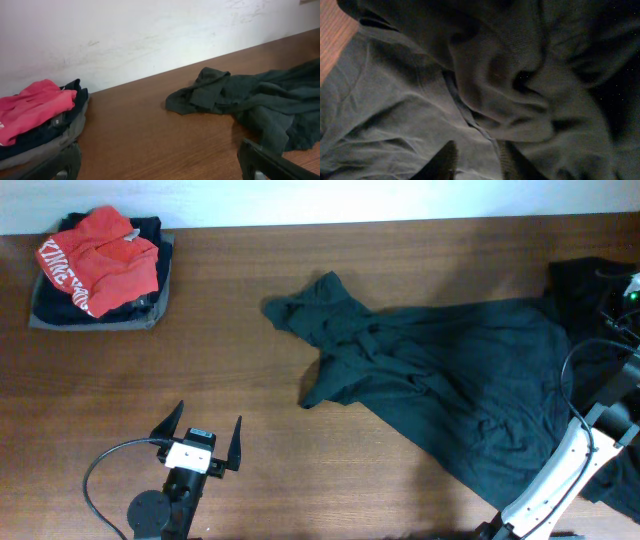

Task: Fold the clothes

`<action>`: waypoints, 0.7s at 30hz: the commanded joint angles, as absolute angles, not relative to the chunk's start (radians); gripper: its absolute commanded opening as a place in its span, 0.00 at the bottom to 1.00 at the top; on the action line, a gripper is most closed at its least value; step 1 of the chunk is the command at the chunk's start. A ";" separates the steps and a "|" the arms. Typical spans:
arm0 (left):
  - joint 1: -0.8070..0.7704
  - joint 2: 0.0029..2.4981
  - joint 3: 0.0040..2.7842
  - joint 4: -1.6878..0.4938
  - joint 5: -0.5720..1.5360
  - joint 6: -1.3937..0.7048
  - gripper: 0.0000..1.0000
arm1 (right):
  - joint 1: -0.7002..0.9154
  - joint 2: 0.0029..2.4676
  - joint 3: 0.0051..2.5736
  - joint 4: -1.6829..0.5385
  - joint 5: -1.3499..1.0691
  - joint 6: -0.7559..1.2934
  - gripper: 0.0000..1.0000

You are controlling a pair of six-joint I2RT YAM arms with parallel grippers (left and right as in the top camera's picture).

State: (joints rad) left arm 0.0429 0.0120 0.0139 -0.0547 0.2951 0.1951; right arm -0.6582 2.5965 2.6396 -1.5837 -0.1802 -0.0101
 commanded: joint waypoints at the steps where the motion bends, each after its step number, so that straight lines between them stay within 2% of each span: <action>1: 0.049 0.006 0.009 -0.057 0.292 0.212 0.99 | -0.641 2.591 2.563 -1.512 -0.199 -0.038 0.83; 6: 0.049 0.006 0.009 -0.057 0.292 0.212 0.99 | -0.644 2.591 2.528 -1.449 -0.072 0.037 0.82; 9: 0.049 0.006 0.009 -0.057 0.292 0.212 0.99 | -0.643 2.591 2.526 -1.443 -0.070 0.030 0.81; 16: 0.049 0.006 0.009 -0.057 0.292 0.212 0.99 | -0.642 2.593 2.502 -1.392 -0.070 0.031 0.71; 21: 0.049 0.006 0.009 -0.057 0.292 0.212 0.99 | -0.643 2.593 2.439 -1.340 -0.070 0.031 0.69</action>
State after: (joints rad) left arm 0.0429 0.0120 0.0139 -0.0547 0.2951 0.1955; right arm -0.6460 2.5969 2.4809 -1.3575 -0.0868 0.0257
